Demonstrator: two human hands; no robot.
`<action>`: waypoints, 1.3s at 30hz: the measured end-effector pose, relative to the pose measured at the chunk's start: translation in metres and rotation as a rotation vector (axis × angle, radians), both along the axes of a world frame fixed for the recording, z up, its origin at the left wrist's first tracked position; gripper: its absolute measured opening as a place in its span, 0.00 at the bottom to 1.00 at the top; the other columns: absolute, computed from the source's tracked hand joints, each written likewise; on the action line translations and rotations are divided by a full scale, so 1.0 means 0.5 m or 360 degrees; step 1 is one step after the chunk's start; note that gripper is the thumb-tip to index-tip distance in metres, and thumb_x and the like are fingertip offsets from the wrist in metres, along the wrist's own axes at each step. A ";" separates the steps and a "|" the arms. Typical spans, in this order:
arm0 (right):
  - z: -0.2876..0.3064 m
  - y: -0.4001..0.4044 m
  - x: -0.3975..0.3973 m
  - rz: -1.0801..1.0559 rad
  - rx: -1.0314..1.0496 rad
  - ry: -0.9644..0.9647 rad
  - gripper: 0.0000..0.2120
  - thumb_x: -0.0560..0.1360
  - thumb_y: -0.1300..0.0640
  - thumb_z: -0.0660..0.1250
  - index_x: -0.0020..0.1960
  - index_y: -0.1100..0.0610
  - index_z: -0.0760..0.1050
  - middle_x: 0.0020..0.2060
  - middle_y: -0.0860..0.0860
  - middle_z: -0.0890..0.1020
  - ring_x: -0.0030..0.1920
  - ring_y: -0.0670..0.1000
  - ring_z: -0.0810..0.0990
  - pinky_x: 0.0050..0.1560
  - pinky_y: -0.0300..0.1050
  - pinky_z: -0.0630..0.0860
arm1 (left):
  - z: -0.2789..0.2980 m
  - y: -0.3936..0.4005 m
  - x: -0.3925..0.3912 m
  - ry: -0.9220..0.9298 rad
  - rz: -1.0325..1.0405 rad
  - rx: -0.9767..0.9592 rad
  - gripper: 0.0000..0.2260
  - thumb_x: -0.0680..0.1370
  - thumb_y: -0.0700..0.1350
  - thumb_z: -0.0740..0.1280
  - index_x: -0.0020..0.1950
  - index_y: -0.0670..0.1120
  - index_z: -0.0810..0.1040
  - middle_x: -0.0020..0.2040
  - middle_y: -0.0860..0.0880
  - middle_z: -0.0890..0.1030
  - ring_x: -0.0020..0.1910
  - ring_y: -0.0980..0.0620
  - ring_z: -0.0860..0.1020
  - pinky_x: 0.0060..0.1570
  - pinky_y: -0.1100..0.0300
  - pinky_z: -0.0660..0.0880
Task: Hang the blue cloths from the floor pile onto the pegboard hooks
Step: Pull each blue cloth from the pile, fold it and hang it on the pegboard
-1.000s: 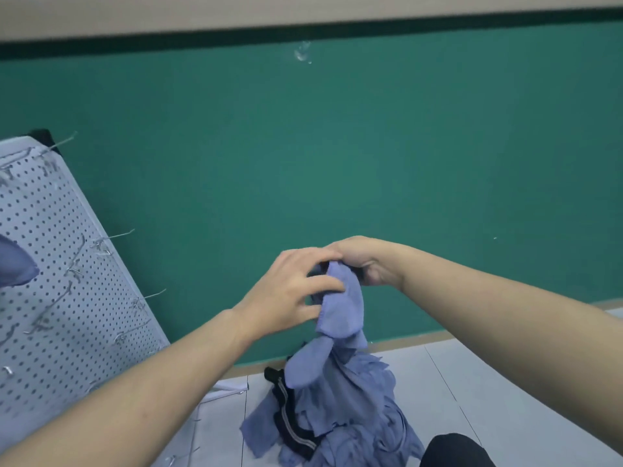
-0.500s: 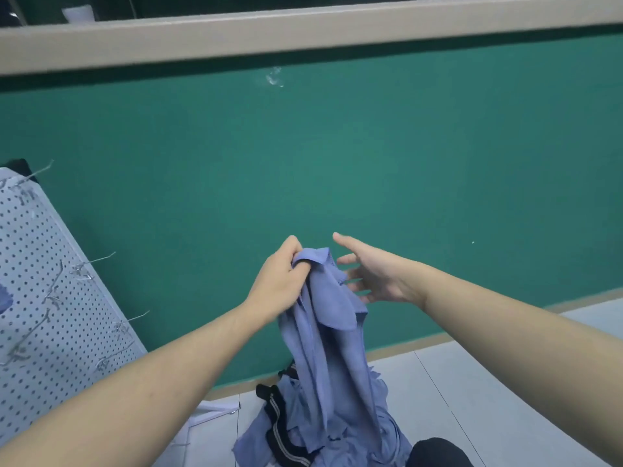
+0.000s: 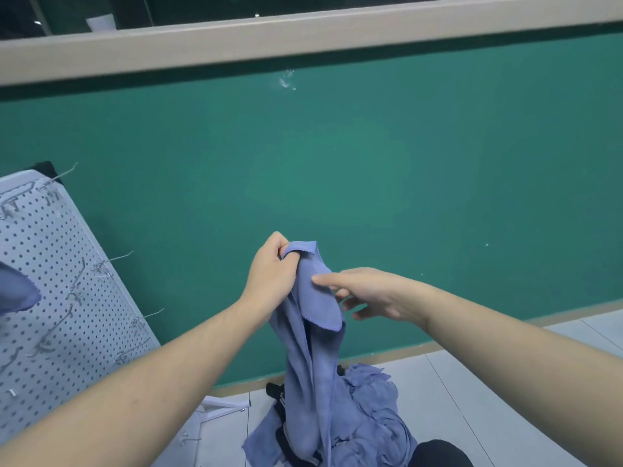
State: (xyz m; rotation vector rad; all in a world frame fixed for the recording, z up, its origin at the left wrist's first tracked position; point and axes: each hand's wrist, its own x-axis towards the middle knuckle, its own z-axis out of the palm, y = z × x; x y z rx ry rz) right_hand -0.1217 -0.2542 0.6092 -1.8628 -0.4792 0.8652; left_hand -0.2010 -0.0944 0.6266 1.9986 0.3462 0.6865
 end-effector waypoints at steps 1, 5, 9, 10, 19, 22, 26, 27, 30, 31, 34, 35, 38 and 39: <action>0.000 0.007 -0.004 0.0049 0.0007 -0.0026 0.13 0.74 0.43 0.73 0.43 0.50 0.75 0.42 0.48 0.79 0.39 0.50 0.75 0.41 0.42 0.73 | 0.000 0.001 -0.002 0.0000 0.0012 -0.0035 0.09 0.78 0.38 0.60 0.40 0.47 0.63 0.36 0.51 0.65 0.31 0.55 0.61 0.29 0.65 0.61; -0.006 0.033 -0.010 0.0004 0.0190 -0.0148 0.11 0.77 0.55 0.69 0.40 0.50 0.69 0.38 0.48 0.80 0.37 0.52 0.77 0.41 0.45 0.74 | 0.004 0.016 -0.005 0.0053 0.0054 -0.0258 0.10 0.79 0.39 0.60 0.39 0.48 0.64 0.34 0.52 0.65 0.33 0.53 0.62 0.34 0.59 0.61; 0.007 0.038 0.002 -0.0230 0.0159 -0.0641 0.05 0.77 0.56 0.64 0.42 0.51 0.70 0.32 0.48 0.77 0.32 0.49 0.72 0.36 0.42 0.72 | -0.001 0.050 -0.010 0.0048 0.0097 -0.0443 0.08 0.78 0.39 0.61 0.40 0.48 0.66 0.35 0.51 0.69 0.36 0.51 0.66 0.36 0.57 0.63; 0.012 0.037 0.005 -0.0208 0.0135 -0.0714 0.04 0.78 0.57 0.63 0.44 0.52 0.70 0.32 0.50 0.77 0.30 0.50 0.74 0.33 0.44 0.76 | -0.006 0.056 -0.011 0.0033 0.0084 -0.0469 0.09 0.78 0.40 0.61 0.39 0.49 0.66 0.35 0.52 0.68 0.36 0.51 0.66 0.36 0.57 0.63; 0.034 0.028 0.039 0.0014 -0.0310 -0.1241 0.05 0.78 0.60 0.58 0.47 0.54 0.61 0.34 0.53 0.73 0.32 0.54 0.66 0.33 0.47 0.64 | -0.034 0.083 -0.019 0.0271 -0.0229 -0.0584 0.16 0.75 0.36 0.63 0.32 0.51 0.64 0.30 0.53 0.68 0.32 0.53 0.65 0.36 0.56 0.60; 0.047 0.032 0.043 -0.0030 -0.0246 -0.1039 0.08 0.76 0.55 0.63 0.43 0.52 0.64 0.32 0.49 0.70 0.32 0.51 0.64 0.32 0.45 0.62 | -0.035 0.085 -0.025 0.0239 -0.0346 -0.0801 0.13 0.74 0.36 0.63 0.32 0.49 0.67 0.30 0.52 0.71 0.32 0.53 0.68 0.37 0.57 0.63; 0.054 0.032 0.062 -0.0174 -0.0106 -0.0631 0.06 0.75 0.52 0.59 0.41 0.51 0.64 0.36 0.50 0.64 0.37 0.53 0.60 0.34 0.45 0.58 | -0.034 0.091 -0.021 0.0120 -0.0203 -0.0932 0.09 0.80 0.42 0.63 0.43 0.47 0.81 0.41 0.49 0.84 0.41 0.51 0.80 0.47 0.56 0.75; 0.049 0.030 0.070 -0.0175 -0.0143 -0.0662 0.05 0.76 0.53 0.59 0.43 0.52 0.65 0.37 0.51 0.65 0.37 0.53 0.61 0.34 0.45 0.59 | -0.036 0.092 -0.020 0.0107 -0.0128 -0.0912 0.08 0.80 0.44 0.63 0.46 0.47 0.82 0.43 0.50 0.85 0.42 0.52 0.82 0.46 0.57 0.76; 0.033 0.021 0.088 -0.0136 -0.0265 -0.0855 0.04 0.79 0.55 0.62 0.53 0.54 0.70 0.39 0.54 0.73 0.36 0.52 0.68 0.34 0.44 0.65 | -0.049 0.107 -0.016 0.0056 0.0089 -0.0727 0.13 0.80 0.50 0.63 0.50 0.40 0.79 0.42 0.50 0.81 0.39 0.52 0.77 0.43 0.58 0.72; 0.031 0.017 0.093 -0.0105 -0.0325 -0.0903 0.10 0.79 0.55 0.63 0.59 0.53 0.72 0.43 0.52 0.77 0.39 0.52 0.72 0.38 0.44 0.69 | -0.052 0.115 -0.017 0.0030 0.0136 -0.0641 0.17 0.79 0.52 0.63 0.51 0.38 0.77 0.42 0.49 0.77 0.40 0.52 0.72 0.43 0.56 0.68; 0.033 0.007 0.102 -0.0046 -0.0544 -0.0952 0.20 0.78 0.58 0.63 0.69 0.53 0.74 0.60 0.52 0.80 0.54 0.52 0.76 0.52 0.41 0.71 | -0.052 0.132 -0.023 -0.0037 0.0198 -0.0581 0.19 0.77 0.55 0.62 0.49 0.39 0.75 0.43 0.51 0.72 0.42 0.53 0.67 0.45 0.54 0.63; 0.034 0.004 0.104 -0.0049 -0.0590 -0.0932 0.19 0.77 0.59 0.63 0.68 0.54 0.76 0.60 0.53 0.80 0.55 0.53 0.77 0.54 0.42 0.72 | -0.050 0.135 -0.023 -0.0053 0.0206 -0.0586 0.19 0.78 0.55 0.61 0.50 0.38 0.74 0.42 0.51 0.72 0.42 0.52 0.67 0.45 0.54 0.63; 0.031 -0.006 0.117 -0.0056 -0.0635 -0.0838 0.13 0.75 0.58 0.63 0.57 0.56 0.81 0.46 0.54 0.79 0.40 0.57 0.74 0.42 0.45 0.72 | -0.053 0.139 -0.025 -0.0081 0.0177 -0.0549 0.22 0.78 0.58 0.60 0.51 0.37 0.71 0.43 0.50 0.71 0.41 0.52 0.67 0.44 0.53 0.64; 0.030 -0.009 0.119 -0.0065 -0.0632 -0.0815 0.10 0.75 0.58 0.64 0.53 0.57 0.80 0.41 0.54 0.76 0.36 0.55 0.69 0.36 0.44 0.67 | -0.057 0.139 -0.024 -0.0091 0.0170 -0.0504 0.22 0.79 0.58 0.60 0.50 0.37 0.70 0.42 0.50 0.71 0.40 0.52 0.67 0.43 0.53 0.64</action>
